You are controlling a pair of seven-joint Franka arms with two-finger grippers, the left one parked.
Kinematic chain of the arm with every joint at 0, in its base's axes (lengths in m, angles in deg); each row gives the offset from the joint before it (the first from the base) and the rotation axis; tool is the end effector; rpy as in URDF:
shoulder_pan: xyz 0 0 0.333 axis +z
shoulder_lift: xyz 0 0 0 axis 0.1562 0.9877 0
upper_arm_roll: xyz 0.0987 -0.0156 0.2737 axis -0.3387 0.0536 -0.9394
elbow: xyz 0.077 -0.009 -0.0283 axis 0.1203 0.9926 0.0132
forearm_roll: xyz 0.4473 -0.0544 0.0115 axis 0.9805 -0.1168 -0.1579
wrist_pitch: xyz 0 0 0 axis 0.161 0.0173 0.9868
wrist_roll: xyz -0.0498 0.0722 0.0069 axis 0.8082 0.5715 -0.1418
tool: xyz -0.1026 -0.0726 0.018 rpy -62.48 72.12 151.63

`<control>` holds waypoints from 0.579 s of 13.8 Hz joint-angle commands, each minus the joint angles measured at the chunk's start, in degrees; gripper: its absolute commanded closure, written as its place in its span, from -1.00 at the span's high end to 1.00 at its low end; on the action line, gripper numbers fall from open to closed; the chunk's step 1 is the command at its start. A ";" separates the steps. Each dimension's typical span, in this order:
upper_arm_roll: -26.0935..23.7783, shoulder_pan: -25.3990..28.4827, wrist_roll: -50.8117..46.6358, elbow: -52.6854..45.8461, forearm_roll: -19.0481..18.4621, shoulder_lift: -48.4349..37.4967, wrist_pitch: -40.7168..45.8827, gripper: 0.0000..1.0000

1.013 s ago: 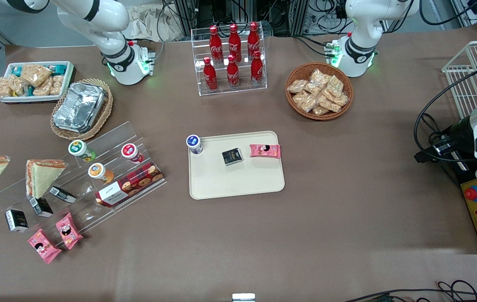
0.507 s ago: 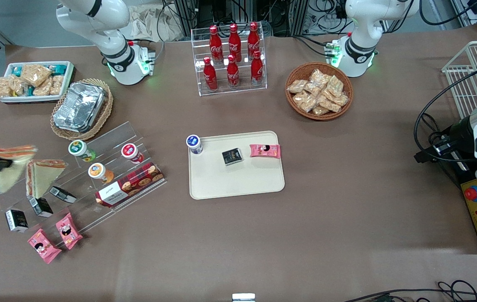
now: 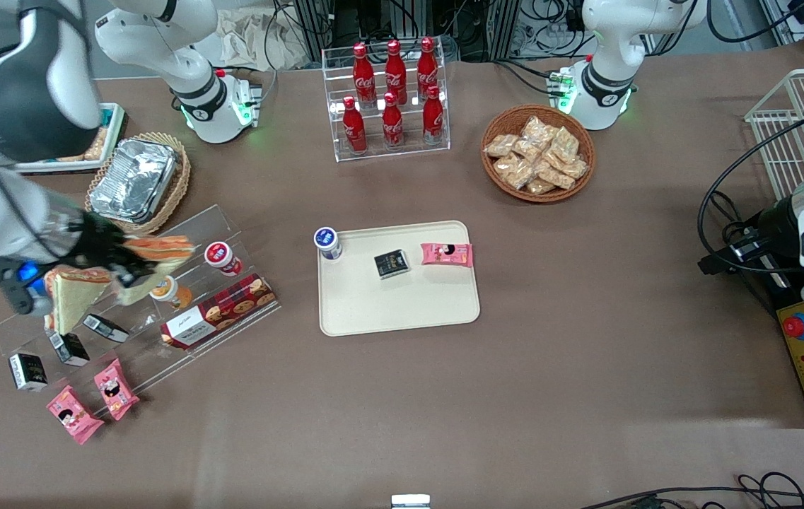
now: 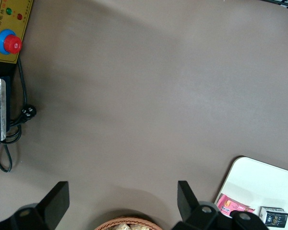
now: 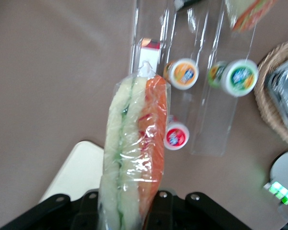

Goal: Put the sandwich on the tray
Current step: 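Lift the sandwich off the stand with the right gripper, then carry the sandwich over the cream tray with the right gripper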

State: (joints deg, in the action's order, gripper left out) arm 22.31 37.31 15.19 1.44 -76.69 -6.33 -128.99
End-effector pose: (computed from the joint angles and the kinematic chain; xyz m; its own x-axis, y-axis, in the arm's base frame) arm 0.6535 0.1401 0.5188 0.5665 -0.8127 -0.1364 -0.8157 -0.5765 0.0476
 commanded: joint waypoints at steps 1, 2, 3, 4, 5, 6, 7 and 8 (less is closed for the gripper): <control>0.73 5.84 -12.61 -0.15 1.82 2.17 -4.05 -1.00; 0.81 8.12 -16.40 -0.15 2.79 3.57 -6.24 -1.00; 0.81 10.41 -20.53 -0.15 3.67 5.15 -9.05 -1.00; 0.81 12.35 -24.66 0.02 4.12 6.82 -12.30 -1.00; 0.81 14.89 -27.74 0.11 3.86 9.01 -14.85 -1.00; 0.90 17.00 -29.78 0.11 3.77 11.04 -17.05 -1.00; 0.90 17.81 -30.84 0.20 4.03 12.71 -19.51 -1.00; 0.82 18.86 -31.89 0.28 4.30 13.95 -21.54 -1.00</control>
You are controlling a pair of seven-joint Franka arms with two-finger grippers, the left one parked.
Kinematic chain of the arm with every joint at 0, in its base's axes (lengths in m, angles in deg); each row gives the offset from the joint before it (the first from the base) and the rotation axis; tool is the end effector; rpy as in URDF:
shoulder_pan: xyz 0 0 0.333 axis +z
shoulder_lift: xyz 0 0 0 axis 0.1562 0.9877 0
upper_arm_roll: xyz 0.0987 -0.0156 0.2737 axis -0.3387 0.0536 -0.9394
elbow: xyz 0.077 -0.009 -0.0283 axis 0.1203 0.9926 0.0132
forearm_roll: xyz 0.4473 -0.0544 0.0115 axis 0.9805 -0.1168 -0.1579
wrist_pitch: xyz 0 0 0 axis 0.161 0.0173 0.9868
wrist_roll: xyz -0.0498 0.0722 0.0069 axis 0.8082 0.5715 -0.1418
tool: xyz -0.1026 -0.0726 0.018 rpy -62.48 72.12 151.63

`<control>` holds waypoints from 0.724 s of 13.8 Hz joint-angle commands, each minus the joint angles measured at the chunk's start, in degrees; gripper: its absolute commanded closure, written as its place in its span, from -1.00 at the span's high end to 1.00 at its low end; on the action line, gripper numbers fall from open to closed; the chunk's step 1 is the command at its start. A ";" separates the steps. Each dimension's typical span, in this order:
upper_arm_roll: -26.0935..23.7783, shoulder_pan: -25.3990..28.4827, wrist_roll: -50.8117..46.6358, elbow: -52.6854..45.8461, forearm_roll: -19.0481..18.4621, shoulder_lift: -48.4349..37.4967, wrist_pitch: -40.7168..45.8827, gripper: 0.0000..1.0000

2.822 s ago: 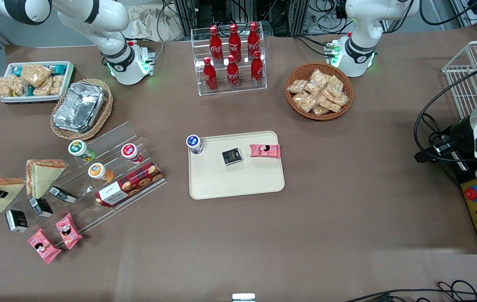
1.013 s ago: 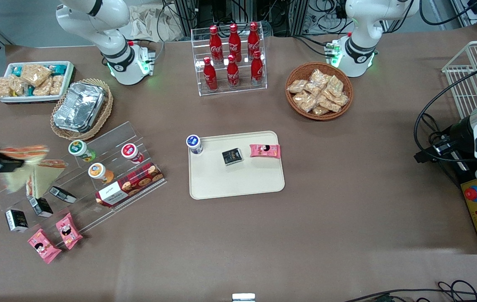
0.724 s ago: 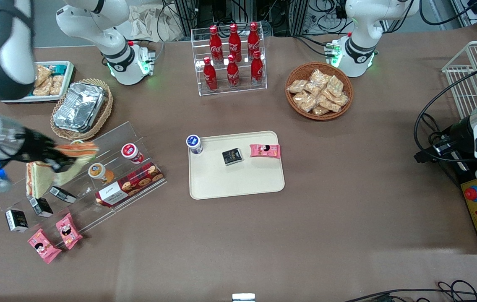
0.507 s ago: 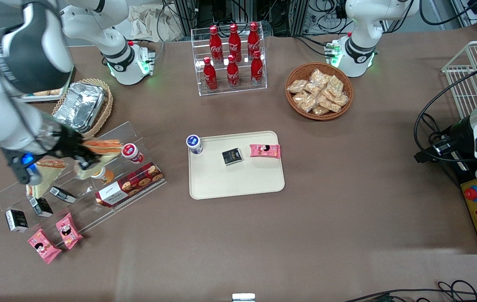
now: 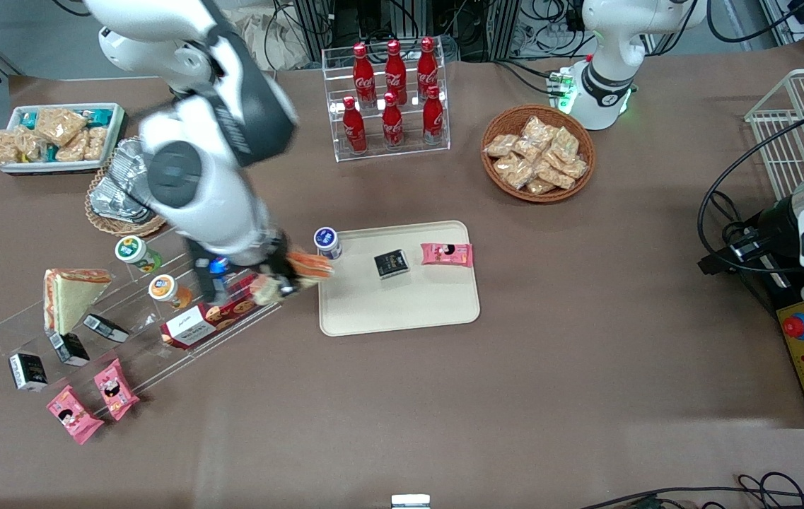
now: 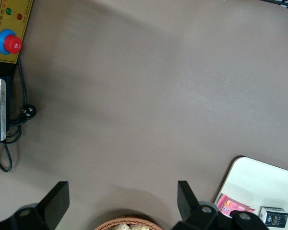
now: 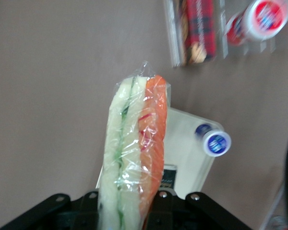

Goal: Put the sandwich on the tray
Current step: 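Carry the sandwich over the cream tray with the right gripper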

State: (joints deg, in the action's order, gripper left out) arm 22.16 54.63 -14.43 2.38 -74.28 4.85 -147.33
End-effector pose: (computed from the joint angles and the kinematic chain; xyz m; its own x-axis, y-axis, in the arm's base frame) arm 0.6346 0.3659 0.4047 0.3591 -0.9304 -0.0736 -0.9332 -0.3593 -0.0116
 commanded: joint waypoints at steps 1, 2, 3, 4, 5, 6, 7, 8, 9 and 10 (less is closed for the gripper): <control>0.88 2.43 -3.16 -0.56 2.23 3.83 -5.05 -1.00; 0.88 3.39 -3.51 -0.48 4.06 4.88 -6.55 -1.00; 0.96 4.45 -3.60 -0.30 6.34 6.02 -7.96 -1.00; 0.97 5.07 -3.95 -0.39 8.37 7.86 -9.71 -1.00; 1.05 5.94 -4.74 -0.30 9.26 9.71 -11.82 -1.00; 1.05 6.56 -5.62 -0.30 9.26 11.55 -13.84 -1.00; 1.05 6.83 -6.84 -0.39 9.18 13.31 -16.12 -1.00; 1.05 6.83 -7.12 -0.30 8.92 14.55 -17.80 -1.00; 1.05 6.83 -7.03 -0.30 8.83 15.61 -18.69 -1.00; 1.05 6.83 -7.03 -0.30 8.83 17.18 -19.83 -1.00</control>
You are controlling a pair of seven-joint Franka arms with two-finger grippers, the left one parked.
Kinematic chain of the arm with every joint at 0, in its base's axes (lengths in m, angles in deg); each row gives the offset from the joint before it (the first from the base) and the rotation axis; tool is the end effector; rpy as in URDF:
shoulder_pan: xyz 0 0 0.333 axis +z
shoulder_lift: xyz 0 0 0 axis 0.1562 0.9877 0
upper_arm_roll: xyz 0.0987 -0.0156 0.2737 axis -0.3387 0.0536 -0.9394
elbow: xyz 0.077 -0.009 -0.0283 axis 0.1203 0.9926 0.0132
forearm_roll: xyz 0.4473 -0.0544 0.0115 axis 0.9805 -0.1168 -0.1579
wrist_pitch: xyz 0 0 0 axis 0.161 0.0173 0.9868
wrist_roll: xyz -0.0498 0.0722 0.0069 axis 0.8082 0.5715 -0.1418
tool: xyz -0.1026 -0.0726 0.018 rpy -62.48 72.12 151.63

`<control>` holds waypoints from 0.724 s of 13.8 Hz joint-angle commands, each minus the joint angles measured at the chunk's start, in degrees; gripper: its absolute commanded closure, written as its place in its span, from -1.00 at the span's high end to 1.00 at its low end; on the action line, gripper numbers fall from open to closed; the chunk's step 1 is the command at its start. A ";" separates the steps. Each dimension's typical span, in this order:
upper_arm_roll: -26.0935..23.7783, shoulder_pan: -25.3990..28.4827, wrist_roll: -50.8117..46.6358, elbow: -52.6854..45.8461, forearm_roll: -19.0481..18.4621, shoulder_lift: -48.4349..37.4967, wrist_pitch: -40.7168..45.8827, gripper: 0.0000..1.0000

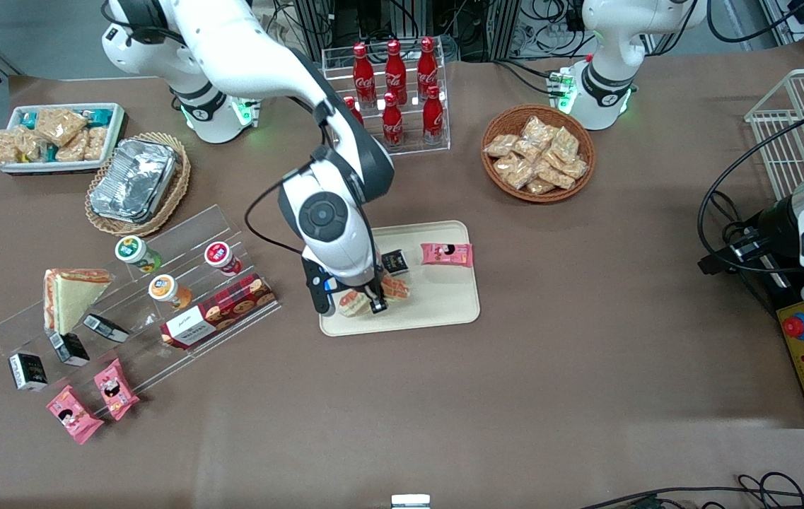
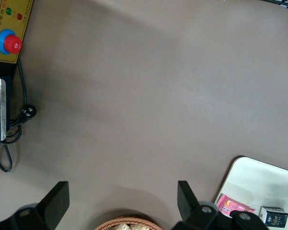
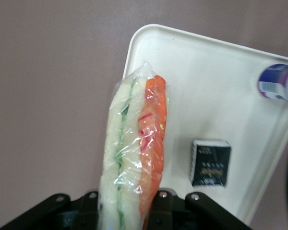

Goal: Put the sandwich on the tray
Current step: 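Carry the sandwich over the cream tray with the right gripper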

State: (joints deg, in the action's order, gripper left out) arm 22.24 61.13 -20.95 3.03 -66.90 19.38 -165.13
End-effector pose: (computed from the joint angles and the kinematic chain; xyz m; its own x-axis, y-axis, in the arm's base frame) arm 0.6169 0.4558 0.2447 0.2901 -0.9517 -0.1007 -0.9565 -0.2850 -0.0616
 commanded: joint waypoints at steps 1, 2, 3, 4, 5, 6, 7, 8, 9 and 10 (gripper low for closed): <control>0.97 0.33 -0.51 -0.95 1.45 4.15 -3.68 -1.00; 0.89 0.33 -0.60 -0.95 1.80 5.38 -5.26 -1.00; 0.89 0.33 -0.69 -0.95 1.89 6.35 -6.59 -1.00; 0.89 0.33 -0.69 -0.95 1.98 6.97 -7.29 -1.00; 0.89 0.33 -0.86 -0.95 1.89 7.67 -7.48 -1.00; 0.89 0.50 -1.82 -1.04 1.72 8.63 -7.91 -1.00; 0.89 1.38 -3.74 -1.04 1.63 9.17 -9.66 -1.00; 0.89 1.47 -5.68 -1.04 1.72 9.43 -11.07 -1.00; 0.89 1.47 -6.74 -1.04 1.80 9.44 -11.60 -1.00; 0.89 1.47 -6.75 -1.04 1.89 9.44 -11.87 -1.00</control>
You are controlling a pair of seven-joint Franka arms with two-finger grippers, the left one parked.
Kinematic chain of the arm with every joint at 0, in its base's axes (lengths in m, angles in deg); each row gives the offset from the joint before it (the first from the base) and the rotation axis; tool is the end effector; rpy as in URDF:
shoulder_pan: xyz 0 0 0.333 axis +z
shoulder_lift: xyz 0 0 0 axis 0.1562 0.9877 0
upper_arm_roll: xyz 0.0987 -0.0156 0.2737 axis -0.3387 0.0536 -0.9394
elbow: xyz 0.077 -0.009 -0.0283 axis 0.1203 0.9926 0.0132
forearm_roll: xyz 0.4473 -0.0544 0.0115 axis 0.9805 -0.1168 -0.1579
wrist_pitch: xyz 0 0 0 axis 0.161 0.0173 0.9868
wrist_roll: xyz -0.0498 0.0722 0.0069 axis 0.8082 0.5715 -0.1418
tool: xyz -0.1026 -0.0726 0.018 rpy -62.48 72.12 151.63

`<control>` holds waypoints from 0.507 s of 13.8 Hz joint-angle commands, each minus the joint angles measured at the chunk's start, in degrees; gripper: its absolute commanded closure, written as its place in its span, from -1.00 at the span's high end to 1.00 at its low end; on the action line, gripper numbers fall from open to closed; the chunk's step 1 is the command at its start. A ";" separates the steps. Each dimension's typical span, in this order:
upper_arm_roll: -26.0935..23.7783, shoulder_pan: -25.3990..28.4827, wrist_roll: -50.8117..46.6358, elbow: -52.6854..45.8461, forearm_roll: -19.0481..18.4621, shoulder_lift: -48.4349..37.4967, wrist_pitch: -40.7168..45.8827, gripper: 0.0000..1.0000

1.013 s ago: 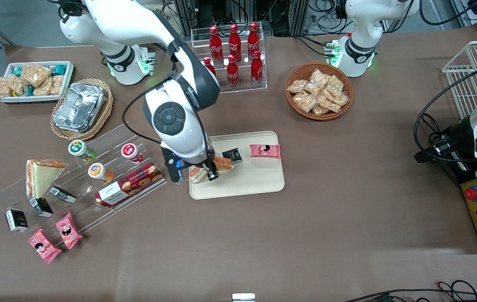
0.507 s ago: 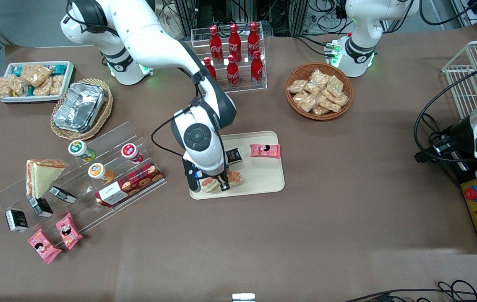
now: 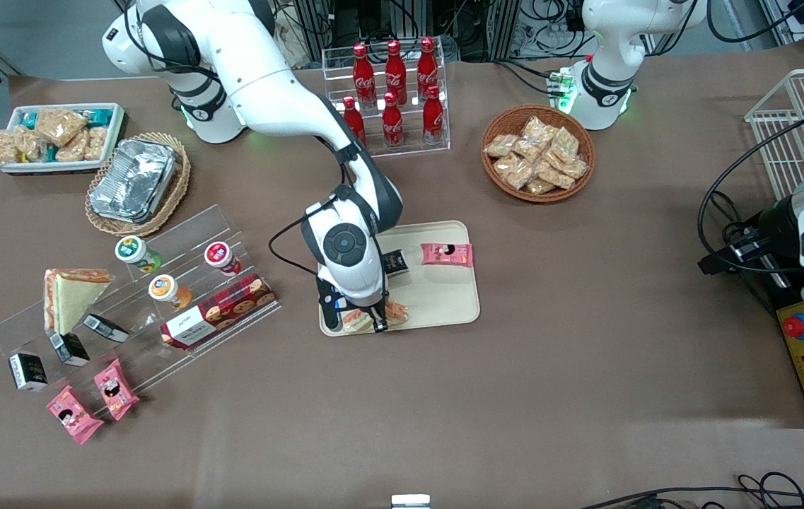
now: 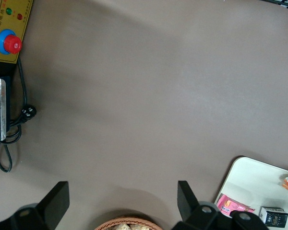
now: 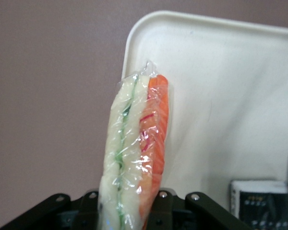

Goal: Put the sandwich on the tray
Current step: 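Lower the sandwich onto the tray and open the right gripper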

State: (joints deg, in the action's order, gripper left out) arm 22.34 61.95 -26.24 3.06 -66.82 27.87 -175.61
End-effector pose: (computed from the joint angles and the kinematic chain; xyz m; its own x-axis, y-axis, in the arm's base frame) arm 0.6185 0.4565 0.1536 0.2083 -0.9765 -0.0559 -0.9727 -0.2008 -0.1165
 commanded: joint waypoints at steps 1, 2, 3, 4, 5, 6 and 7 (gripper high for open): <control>0.70 0.56 -1.46 -1.16 2.51 0.94 -1.48 -0.43; 0.79 0.65 -1.46 -1.16 3.39 0.94 -1.66 -0.11; 0.79 0.65 -1.38 -1.16 3.48 0.85 -2.36 0.39; 0.79 0.65 -0.77 -1.16 3.40 0.85 -2.54 0.97; 0.79 0.65 -0.59 -1.25 3.39 0.85 -2.54 0.98; 0.79 0.56 -0.59 -1.25 3.39 0.77 -2.54 0.98; 0.79 0.56 -0.50 -1.42 3.39 0.77 -2.45 0.98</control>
State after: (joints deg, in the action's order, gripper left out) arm 22.41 62.14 -27.28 2.88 -65.41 27.89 -177.55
